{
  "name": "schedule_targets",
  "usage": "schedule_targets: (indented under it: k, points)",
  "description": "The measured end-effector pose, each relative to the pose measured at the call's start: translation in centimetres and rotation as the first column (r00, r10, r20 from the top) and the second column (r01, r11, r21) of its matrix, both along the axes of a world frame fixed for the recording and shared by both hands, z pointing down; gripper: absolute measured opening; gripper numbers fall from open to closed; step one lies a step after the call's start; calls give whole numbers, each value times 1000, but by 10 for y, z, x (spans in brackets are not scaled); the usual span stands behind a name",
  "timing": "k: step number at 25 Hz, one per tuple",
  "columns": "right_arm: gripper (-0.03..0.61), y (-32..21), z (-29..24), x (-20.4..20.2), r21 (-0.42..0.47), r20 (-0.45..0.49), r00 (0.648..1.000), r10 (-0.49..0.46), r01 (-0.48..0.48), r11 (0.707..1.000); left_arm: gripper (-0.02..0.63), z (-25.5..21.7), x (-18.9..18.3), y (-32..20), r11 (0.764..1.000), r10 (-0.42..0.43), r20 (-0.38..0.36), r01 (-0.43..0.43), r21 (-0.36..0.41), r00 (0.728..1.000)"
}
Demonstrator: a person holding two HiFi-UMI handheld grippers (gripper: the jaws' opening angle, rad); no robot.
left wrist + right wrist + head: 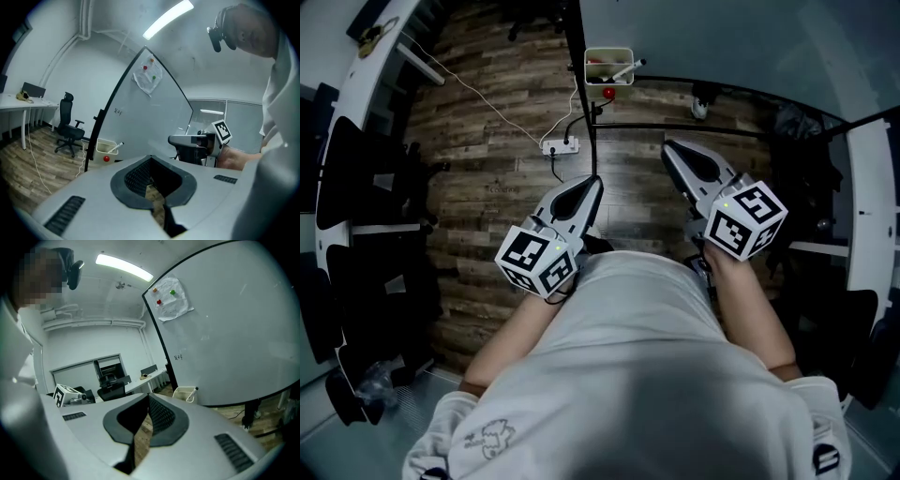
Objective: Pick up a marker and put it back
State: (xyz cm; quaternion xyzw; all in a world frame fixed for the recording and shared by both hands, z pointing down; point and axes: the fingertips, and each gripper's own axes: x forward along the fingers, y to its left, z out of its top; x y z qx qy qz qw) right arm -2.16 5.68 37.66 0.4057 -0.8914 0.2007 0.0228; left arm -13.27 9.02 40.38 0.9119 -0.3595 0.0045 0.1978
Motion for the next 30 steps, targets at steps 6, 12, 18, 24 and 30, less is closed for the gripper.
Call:
schedule_targets:
  k: [6, 12, 18, 24, 30]
  points:
    - [12, 59, 4, 22, -11, 15, 999, -36, 36, 999, 5, -11, 24, 50, 999, -20, 23, 19, 26, 1000]
    - [11, 102, -8, 32, 13, 22, 998, -61, 60, 998, 5, -21, 40, 87, 999, -22, 20, 22, 39, 1000]
    - [11, 133, -11, 50, 16, 29, 998, -60, 60, 998, 5, -22, 66, 113, 999, 13, 8, -13, 41, 1000]
    - [11, 155, -9, 55, 22, 30, 995, -92, 91, 996, 5, -23, 78, 128, 999, 11, 12, -12, 49, 1000]
    - [11, 168, -12, 46, 30, 37, 992, -121, 119, 992, 5, -19, 81, 139, 999, 14, 26, -15, 44, 1000]
